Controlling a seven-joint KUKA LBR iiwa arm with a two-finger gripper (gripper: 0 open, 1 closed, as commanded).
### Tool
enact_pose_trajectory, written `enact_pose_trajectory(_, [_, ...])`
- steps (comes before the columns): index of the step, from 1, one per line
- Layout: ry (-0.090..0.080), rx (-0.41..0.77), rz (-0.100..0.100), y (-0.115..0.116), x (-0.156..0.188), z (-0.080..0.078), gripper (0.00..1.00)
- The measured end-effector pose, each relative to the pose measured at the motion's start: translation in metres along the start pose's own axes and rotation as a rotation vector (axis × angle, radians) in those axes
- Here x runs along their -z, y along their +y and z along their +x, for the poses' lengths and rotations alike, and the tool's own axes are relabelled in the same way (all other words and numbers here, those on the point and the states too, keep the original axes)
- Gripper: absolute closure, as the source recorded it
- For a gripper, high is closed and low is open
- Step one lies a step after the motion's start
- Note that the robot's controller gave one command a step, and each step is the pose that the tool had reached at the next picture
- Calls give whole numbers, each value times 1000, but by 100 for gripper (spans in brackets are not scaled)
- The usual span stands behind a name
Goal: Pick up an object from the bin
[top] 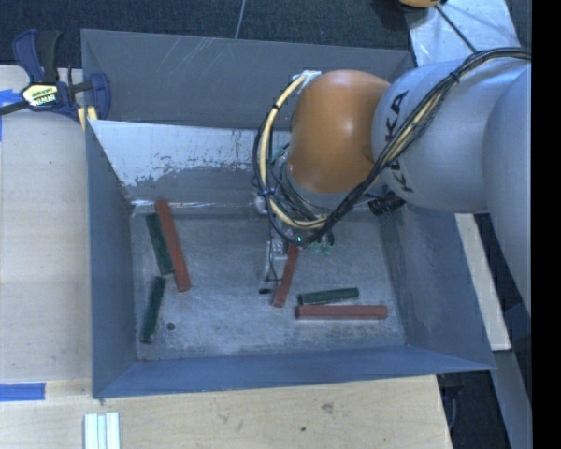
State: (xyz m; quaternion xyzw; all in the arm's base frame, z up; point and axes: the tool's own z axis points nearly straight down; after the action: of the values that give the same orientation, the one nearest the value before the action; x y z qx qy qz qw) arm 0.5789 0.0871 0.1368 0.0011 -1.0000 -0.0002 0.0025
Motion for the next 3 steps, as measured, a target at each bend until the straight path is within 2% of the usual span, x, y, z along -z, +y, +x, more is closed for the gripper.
enact_pose_trajectory(1, [-8,-2,-1,0,4,-2,0])
enact_pose_trajectory(2, [-12,65,0,-35,-51,9,0])
enact_pose_trajectory(3, [-10,103,-3,-61,-66,22,0])
